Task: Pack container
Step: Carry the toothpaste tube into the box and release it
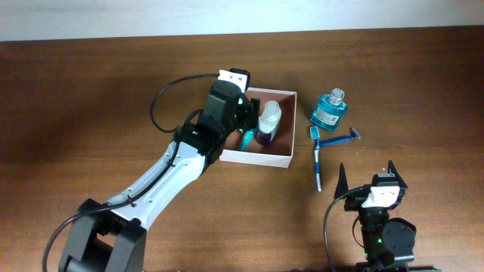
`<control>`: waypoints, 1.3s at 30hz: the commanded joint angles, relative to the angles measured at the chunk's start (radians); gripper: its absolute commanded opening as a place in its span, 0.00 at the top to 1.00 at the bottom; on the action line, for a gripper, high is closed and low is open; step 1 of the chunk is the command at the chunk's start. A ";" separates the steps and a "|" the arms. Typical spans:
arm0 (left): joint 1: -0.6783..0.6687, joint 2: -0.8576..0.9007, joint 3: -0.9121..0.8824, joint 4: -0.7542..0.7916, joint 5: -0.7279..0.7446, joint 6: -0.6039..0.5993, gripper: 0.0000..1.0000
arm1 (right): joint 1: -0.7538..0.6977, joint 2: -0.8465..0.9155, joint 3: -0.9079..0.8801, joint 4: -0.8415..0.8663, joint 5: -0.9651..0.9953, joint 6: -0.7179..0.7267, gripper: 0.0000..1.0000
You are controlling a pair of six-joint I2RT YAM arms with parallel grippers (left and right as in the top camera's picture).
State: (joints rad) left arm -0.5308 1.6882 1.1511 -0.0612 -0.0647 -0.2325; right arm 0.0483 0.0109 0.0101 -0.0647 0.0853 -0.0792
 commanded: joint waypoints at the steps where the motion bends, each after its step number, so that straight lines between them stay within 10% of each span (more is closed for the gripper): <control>1: 0.002 -0.047 0.013 -0.012 -0.011 0.001 0.32 | -0.005 -0.007 -0.005 -0.008 0.001 0.002 0.02; 10: 0.000 -0.074 0.013 -0.288 0.019 0.001 0.92 | -0.005 -0.007 -0.005 -0.008 0.001 0.002 0.01; 39: -0.061 0.037 0.011 -0.473 0.039 0.000 0.99 | -0.005 -0.007 -0.005 -0.008 0.001 0.002 0.01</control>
State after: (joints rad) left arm -0.5880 1.6772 1.1561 -0.5312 -0.0139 -0.2295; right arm 0.0483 0.0109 0.0101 -0.0647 0.0853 -0.0795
